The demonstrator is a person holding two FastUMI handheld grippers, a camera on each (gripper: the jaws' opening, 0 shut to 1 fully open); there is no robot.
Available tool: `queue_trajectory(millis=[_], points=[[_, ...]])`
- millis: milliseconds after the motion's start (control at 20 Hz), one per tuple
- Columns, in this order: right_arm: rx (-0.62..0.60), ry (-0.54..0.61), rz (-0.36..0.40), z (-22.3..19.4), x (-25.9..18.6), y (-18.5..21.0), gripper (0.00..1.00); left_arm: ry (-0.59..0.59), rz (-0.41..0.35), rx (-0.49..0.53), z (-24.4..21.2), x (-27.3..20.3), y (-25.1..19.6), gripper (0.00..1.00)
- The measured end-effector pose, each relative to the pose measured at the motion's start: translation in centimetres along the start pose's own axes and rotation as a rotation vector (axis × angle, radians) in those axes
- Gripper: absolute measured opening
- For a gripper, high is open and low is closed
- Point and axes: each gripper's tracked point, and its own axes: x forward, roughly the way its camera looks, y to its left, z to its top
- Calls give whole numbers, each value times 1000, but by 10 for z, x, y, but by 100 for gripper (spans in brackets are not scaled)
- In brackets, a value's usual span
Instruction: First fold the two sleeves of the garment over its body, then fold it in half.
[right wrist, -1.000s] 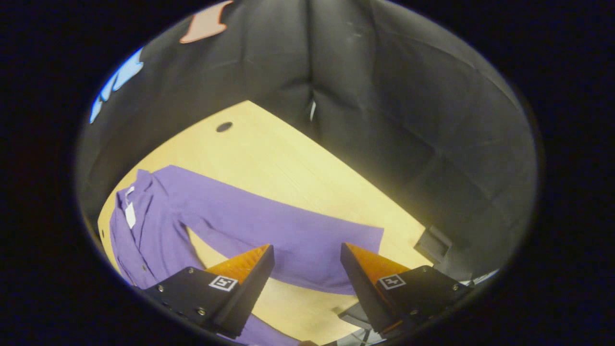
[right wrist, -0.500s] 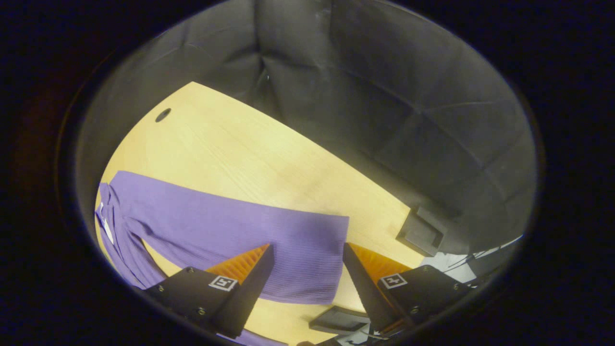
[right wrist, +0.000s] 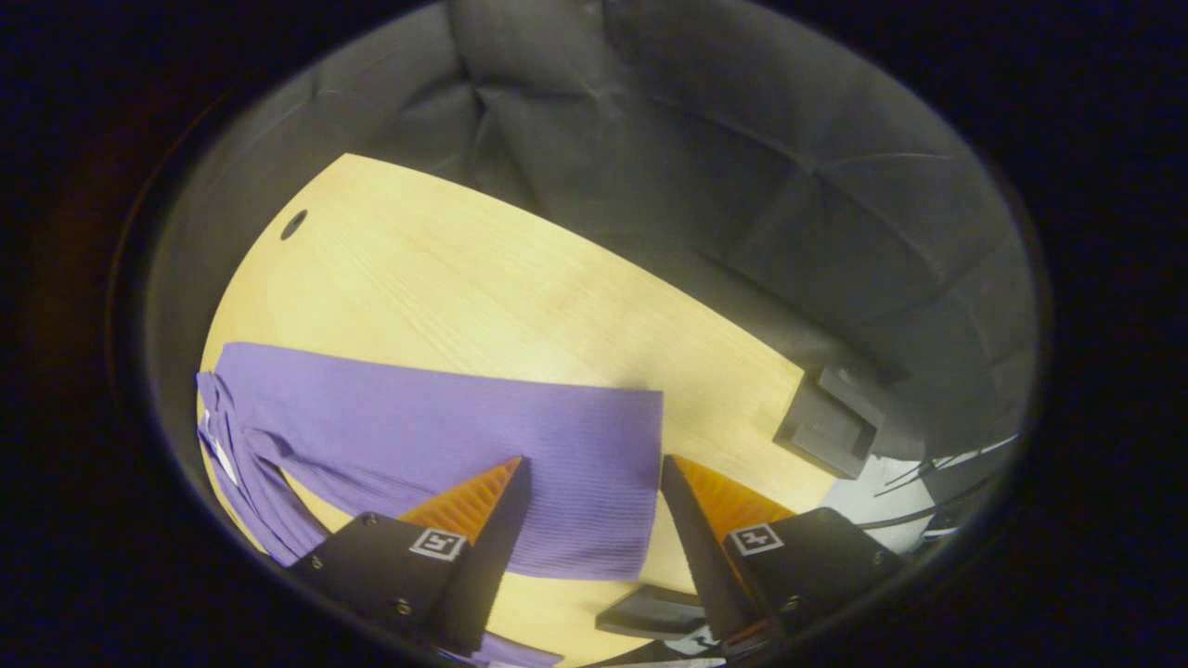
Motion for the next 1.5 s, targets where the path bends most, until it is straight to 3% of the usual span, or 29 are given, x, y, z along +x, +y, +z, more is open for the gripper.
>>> queue_trajectory(millis=[50, 100, 150, 250, 350, 400, 450, 600, 850, 1200, 1500], points=[[-6, 1, 6, 0, 2, 3, 84, -3, -1, -4, 0, 0, 0, 100], [0, 4, 8, 1, 1, 5, 68, -6, -2, -8, 0, -1, 0, 100], [-1, 4, 12, 1, 0, 7, 63, -10, -2, -8, 0, -2, 1, 100], [-3, -1, 5, 1, 0, 9, 37, -24, 4, 1, 2, -7, 5, 100], [-2, -6, 31, 2, 7, 17, 36, -36, 10, 6, 6, -11, 10, 100], [9, -21, 34, 2, 9, 19, 10, -39, 11, 3, 7, -14, 12, 100], [9, -37, 35, 5, 0, 17, 12, -41, 12, 0, 6, -16, 14, 100], [-31, -66, 44, 8, -1, 17, 4, -51, 7, -15, 8, -22, 16, 100], [-80, -128, 43, 17, -8, 20, 1, -71, -21, -16, 15, -31, 14, 100], [-40, -277, 209, 42, -79, 68, 2, -93, -56, -15, 25, -36, 13, 100], [-91, -357, 353, 51, -134, 130, 2, -100, -84, -12, 26, -36, 12, 100]])
